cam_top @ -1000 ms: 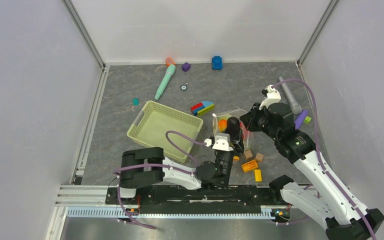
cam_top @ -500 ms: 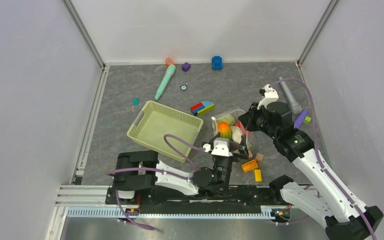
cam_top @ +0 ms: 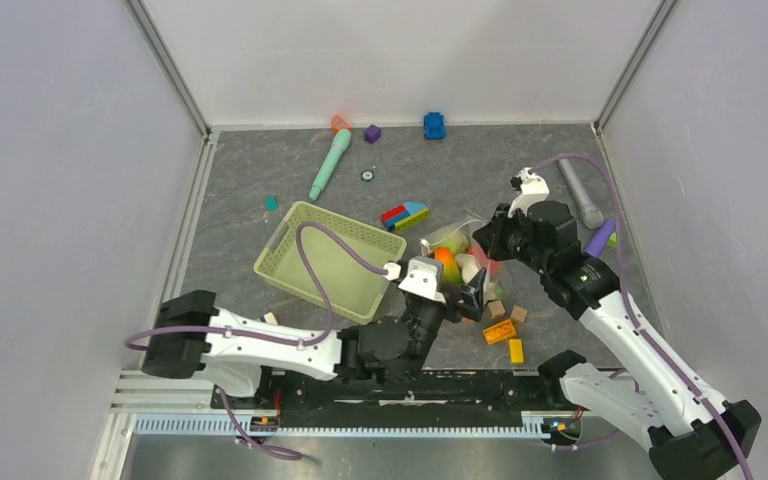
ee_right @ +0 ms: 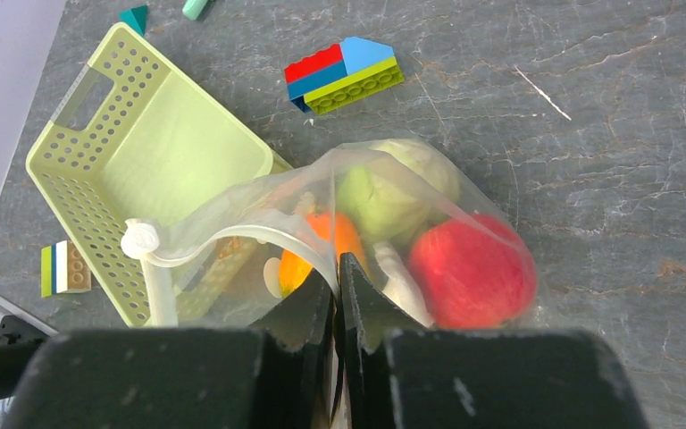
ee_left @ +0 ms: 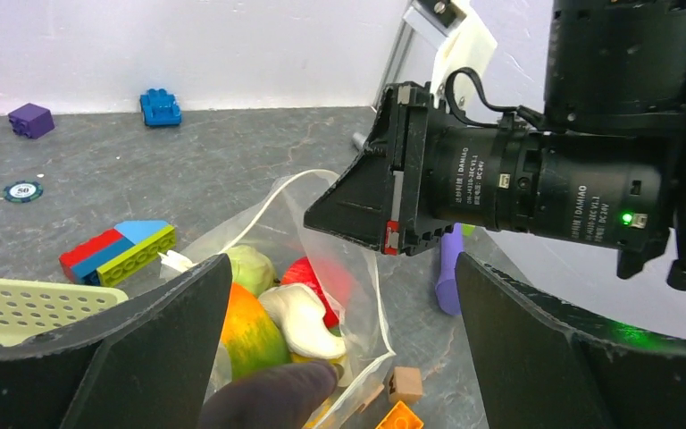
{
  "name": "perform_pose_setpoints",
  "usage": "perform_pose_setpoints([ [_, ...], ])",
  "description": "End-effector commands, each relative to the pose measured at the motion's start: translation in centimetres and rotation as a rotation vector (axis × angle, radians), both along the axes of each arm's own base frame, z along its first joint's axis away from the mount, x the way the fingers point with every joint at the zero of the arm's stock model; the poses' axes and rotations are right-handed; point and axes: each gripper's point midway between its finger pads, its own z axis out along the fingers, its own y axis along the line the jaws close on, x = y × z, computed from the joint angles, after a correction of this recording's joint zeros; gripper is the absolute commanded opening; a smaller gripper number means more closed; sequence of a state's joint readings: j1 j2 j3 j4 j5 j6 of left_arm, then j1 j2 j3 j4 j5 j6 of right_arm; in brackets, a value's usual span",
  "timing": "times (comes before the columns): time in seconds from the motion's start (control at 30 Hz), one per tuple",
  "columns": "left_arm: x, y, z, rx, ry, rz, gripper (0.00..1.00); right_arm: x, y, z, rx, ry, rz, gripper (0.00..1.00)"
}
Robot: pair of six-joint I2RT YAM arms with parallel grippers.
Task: Place the food in the zip-top bag and seal the zipper
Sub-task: Place the fake vegetable in the zipper food storage bag, then adjust the fake vegetable in the zipper food storage bag.
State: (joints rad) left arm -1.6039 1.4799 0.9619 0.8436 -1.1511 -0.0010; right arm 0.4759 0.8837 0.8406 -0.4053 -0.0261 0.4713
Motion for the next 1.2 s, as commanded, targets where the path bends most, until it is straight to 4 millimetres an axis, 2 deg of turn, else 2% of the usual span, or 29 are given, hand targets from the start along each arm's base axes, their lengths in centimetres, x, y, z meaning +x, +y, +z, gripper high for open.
perform_pose_setpoints([
  [0.0, -0.6, 0.6, -1.6, 0.098, 0.052, -0.077, 1.0, 0.6, 0.3, 0.2, 0.001, -0.057, 0.016, 0.1],
  [0.13, -0.9, 1.7, -0.6, 0.103, 0.049, -0.128, 1.0, 0.8, 0.3, -0.2, -0.005, -0.064, 0.014, 0.09],
  [0.3, 0.0, 3.7, 1.0, 0.059, 0.086, -0.181, 1.0, 0.8, 0.2, -0.4, -0.019, -0.074, 0.024, 0.09],
  [0.5, 1.9, 8.2, 2.3, -0.02, 0.2, -0.208, 1.0, 0.5, -0.1, -0.8, -0.046, -0.085, 0.038, 0.09],
  [0.67, 3.3, 13.6, 0.9, -0.015, 0.293, -0.106, 1.0, 0.3, -0.4, -1.1, -0.068, -0.085, 0.037, 0.1],
  [0.73, 3.8, 14.6, -0.1, -0.031, 0.336, -0.116, 1.0, 0.4, -0.6, -1.1, -0.077, -0.089, 0.031, 0.1],
  [0.9, 3.9, 14.2, -3.1, 0.012, 0.451, -0.199, 1.0, 0.4, -0.7, -1.1, -0.101, -0.098, 0.042, 0.1],
  [1.0, 3.1, 12.5, -4.7, 0.067, 0.492, -0.291, 1.0, 0.5, -0.7, -1.2, -0.11, -0.101, 0.047, 0.1],
  [1.17, 2.2, 9.7, -6.0, 0.1, 0.506, -0.421, 1.0, 0.6, -0.7, -1.3, -0.119, -0.1, 0.052, 0.09],
])
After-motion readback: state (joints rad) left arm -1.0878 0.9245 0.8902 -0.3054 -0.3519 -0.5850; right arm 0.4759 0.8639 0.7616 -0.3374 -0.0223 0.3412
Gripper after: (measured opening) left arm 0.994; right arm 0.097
